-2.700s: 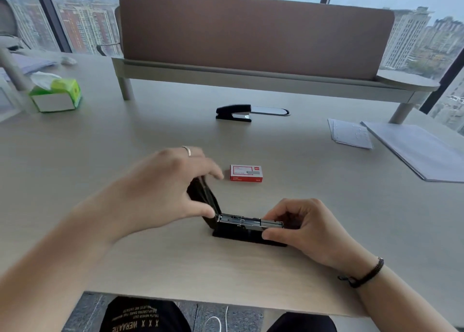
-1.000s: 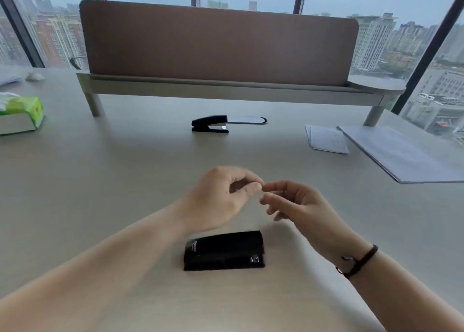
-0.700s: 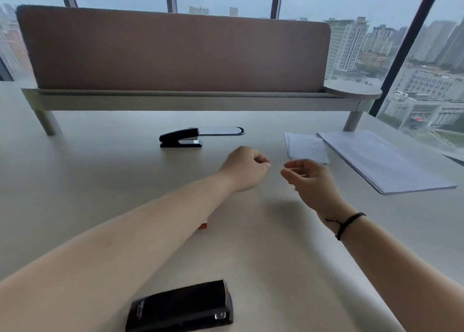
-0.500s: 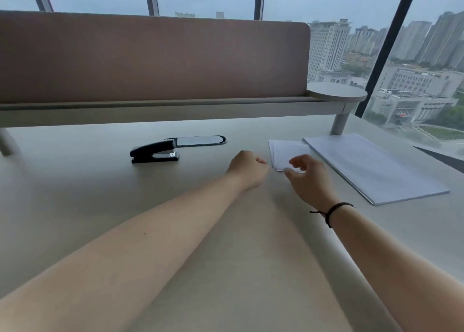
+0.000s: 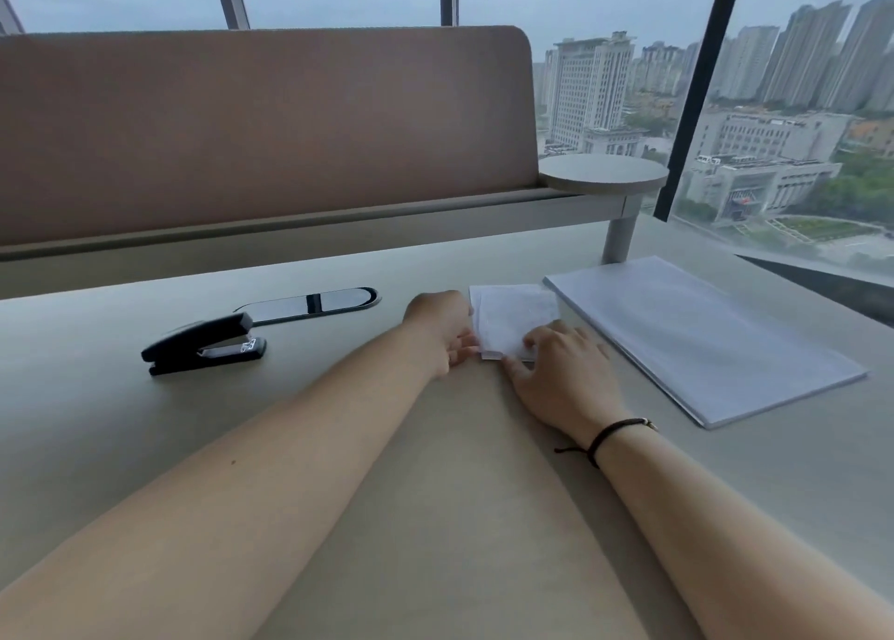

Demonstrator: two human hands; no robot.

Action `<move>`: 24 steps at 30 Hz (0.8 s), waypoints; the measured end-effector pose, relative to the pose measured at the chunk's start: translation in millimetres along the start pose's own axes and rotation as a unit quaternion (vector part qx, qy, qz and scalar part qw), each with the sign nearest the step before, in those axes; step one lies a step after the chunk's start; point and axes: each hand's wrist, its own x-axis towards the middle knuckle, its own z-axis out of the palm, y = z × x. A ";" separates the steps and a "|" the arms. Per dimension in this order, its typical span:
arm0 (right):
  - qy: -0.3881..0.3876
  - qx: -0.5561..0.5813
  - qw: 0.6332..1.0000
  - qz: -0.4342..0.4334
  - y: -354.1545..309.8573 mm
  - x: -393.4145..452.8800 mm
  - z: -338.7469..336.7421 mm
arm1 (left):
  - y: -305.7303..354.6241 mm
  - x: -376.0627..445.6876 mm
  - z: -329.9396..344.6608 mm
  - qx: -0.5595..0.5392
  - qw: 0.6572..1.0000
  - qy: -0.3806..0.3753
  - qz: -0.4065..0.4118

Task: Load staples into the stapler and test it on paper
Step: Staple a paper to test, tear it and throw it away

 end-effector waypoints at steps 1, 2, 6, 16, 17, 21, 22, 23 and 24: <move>0.001 -0.004 1.000 0.000 -0.6 0.3 0.5 | 0.5 2.0 0.7 0.010 1.000 -0.002 0.001; 0.002 -0.006 1.000 -0.001 -0.3 0.5 0.7 | 0.7 4.6 2.0 0.020 1.000 -0.006 0.003; 0.001 -0.001 1.000 -0.003 1.3 0.5 0.8 | -3.4 10.7 10.7 0.101 0.994 -0.014 0.046; -0.001 0.022 1.000 -0.008 2.5 0.2 1.5 | -12.6 13.9 13.1 0.226 0.960 0.071 0.146; -0.001 0.024 1.000 -0.009 2.8 0.2 1.5 | -12.1 12.4 12.5 0.216 0.963 0.069 0.146; 0.004 0.037 0.999 -0.005 3.5 -0.2 1.2 | -12.3 9.7 6.9 0.198 0.968 0.059 0.145; 0.004 0.038 0.999 -0.004 3.6 -0.3 1.0 | -13.1 9.2 5.2 0.198 0.967 0.061 0.149; 0.002 0.039 0.999 -0.004 3.7 -0.2 0.9 | -14.1 9.2 3.3 0.202 0.964 0.068 0.157; -0.002 0.041 0.999 -0.004 3.9 -0.1 0.9 | -14.9 9.1 1.5 0.211 0.960 0.079 0.167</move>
